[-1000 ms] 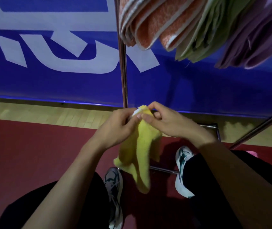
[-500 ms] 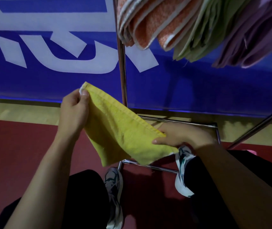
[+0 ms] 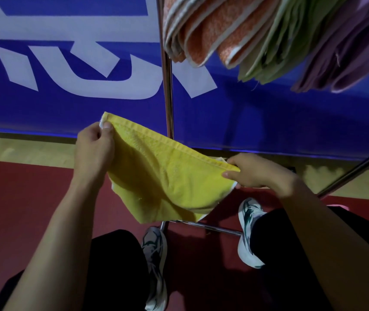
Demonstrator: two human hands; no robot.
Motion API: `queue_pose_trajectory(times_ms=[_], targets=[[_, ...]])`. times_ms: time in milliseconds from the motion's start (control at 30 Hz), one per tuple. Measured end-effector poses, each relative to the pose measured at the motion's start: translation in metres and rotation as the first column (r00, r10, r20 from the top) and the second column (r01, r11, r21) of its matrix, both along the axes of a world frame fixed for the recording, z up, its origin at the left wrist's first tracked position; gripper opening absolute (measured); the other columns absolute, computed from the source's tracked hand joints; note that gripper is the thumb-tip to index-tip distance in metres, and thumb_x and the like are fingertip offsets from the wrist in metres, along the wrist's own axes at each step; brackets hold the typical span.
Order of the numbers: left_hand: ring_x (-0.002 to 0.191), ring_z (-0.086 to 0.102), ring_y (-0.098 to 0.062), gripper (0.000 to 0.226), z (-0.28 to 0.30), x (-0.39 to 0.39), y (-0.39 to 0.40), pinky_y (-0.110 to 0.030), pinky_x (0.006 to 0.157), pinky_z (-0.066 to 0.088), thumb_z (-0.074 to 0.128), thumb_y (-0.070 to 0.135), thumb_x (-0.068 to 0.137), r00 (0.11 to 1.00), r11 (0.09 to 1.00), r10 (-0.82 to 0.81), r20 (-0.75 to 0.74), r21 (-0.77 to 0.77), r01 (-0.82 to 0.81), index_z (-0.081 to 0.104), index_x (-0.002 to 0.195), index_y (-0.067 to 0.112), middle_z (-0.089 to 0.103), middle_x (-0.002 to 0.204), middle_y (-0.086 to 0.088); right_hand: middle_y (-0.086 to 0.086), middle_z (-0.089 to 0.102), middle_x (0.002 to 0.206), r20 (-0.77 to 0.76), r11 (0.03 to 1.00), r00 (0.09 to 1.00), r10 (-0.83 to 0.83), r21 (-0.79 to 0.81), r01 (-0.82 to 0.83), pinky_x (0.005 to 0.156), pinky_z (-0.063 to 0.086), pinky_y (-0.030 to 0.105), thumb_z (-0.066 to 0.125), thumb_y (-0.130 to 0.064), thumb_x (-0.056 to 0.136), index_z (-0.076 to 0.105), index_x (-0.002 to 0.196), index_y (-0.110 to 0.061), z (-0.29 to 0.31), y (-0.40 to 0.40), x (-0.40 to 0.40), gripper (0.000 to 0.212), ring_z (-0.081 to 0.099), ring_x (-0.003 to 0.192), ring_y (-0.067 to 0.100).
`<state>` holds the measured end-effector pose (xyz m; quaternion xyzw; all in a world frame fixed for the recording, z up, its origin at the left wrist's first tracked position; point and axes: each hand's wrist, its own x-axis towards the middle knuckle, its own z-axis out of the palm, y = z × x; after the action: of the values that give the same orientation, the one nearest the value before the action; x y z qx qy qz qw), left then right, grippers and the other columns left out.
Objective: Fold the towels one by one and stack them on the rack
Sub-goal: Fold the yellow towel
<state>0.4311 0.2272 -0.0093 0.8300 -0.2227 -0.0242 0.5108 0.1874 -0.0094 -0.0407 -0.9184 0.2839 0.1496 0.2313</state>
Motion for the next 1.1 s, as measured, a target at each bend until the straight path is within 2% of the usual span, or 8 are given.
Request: queue_pose_trajectory(times_ms=[167,367,467,567,633,833,933,1100], targets=[[0.066,0.035,-0.019,0.043,-0.001,0.001,0.0,-0.035,0.063,0.028,0.045,0.032,0.103,0.999,0.999,0.019,-0.051,-0.044,-0.022,0.047,0.079,-0.004,0.035,0.071,-0.007,-0.004,0.069,0.089,0.274,0.971,0.932,-0.236,0.019,0.24,0.077,0.05,0.034,0.067,-0.041,0.096,0.069,0.097,-0.026,0.005,-0.008,0.0,0.015,0.064,0.089,0.019],[0.073,0.047,-0.02,0.056,-0.002,0.002,-0.002,-0.041,0.071,0.041,0.047,0.05,0.092,0.989,0.996,-0.074,-0.128,-0.054,0.068,0.053,0.09,-0.007,0.047,0.078,-0.005,-0.009,0.071,0.072,0.433,0.961,0.858,-0.275,0.117,0.249,0.062,0.046,0.025,0.073,-0.042,0.092,0.068,0.091,-0.03,0.015,0.004,0.001,0.013,0.063,0.069,0.005],[0.072,0.044,-0.021,0.053,-0.001,-0.007,-0.008,-0.041,0.07,0.039,0.046,0.046,0.095,0.981,0.989,-0.143,-0.134,-0.065,0.135,0.051,0.089,-0.007,0.046,0.077,-0.005,-0.006,0.073,0.07,0.463,0.939,0.828,-0.317,0.279,0.203,0.063,0.05,0.019,0.076,-0.029,0.092,0.071,0.091,-0.025,0.019,0.015,0.004,0.006,0.067,0.063,0.001],[0.071,0.041,-0.021,0.051,-0.002,-0.011,-0.011,-0.042,0.069,0.036,0.045,0.043,0.098,0.973,0.983,-0.178,-0.146,-0.076,0.168,0.05,0.088,-0.007,0.044,0.076,-0.005,0.004,0.077,0.077,0.466,0.878,0.802,-0.374,0.456,0.145,0.075,0.061,0.026,0.073,-0.013,0.094,0.074,0.099,-0.015,0.02,0.019,0.005,0.005,0.076,0.076,0.017],[0.07,0.043,-0.022,0.05,-0.003,-0.013,-0.011,-0.042,0.068,0.038,0.045,0.043,0.098,0.97,0.981,-0.187,-0.156,-0.077,0.176,0.052,0.089,-0.006,0.047,0.076,-0.006,0.006,0.078,0.079,0.463,0.874,0.802,-0.378,0.465,0.143,0.08,0.063,0.03,0.072,-0.012,0.095,0.074,0.101,-0.014,0.02,0.02,0.005,0.007,0.077,0.079,0.023],[0.067,0.048,-0.023,0.052,-0.004,-0.03,-0.02,-0.043,0.067,0.045,0.047,0.049,0.085,0.949,0.968,-0.248,-0.194,-0.09,0.235,0.057,0.086,-0.002,0.05,0.07,-0.013,0.0,0.077,0.075,0.512,0.884,0.753,-0.413,0.425,0.195,0.075,0.062,0.029,0.079,-0.018,0.09,0.075,0.094,-0.021,0.017,0.021,0.008,0.006,0.076,0.069,0.013],[0.074,0.063,-0.04,0.05,-0.007,-0.053,-0.029,-0.061,0.076,0.057,0.046,0.046,0.087,0.926,0.943,-0.332,-0.182,-0.066,0.325,0.065,0.093,0.0,0.062,0.086,-0.032,-0.003,0.077,0.075,0.545,0.887,0.714,-0.438,0.39,0.246,0.075,0.062,0.03,0.08,-0.025,0.088,0.075,0.092,-0.022,0.016,0.021,0.011,0.008,0.074,0.069,0.01],[0.081,0.07,-0.033,0.031,-0.017,-0.086,-0.047,-0.057,0.078,0.058,0.048,0.034,0.105,0.882,0.892,-0.447,-0.147,0.002,0.452,0.07,0.091,0.017,0.071,0.085,-0.017,-0.005,0.076,0.078,0.57,0.864,0.658,-0.493,0.408,0.294,0.081,0.063,0.041,0.082,-0.035,0.085,0.074,0.09,-0.024,0.016,0.025,0.018,0.015,0.074,0.076,0.011]])
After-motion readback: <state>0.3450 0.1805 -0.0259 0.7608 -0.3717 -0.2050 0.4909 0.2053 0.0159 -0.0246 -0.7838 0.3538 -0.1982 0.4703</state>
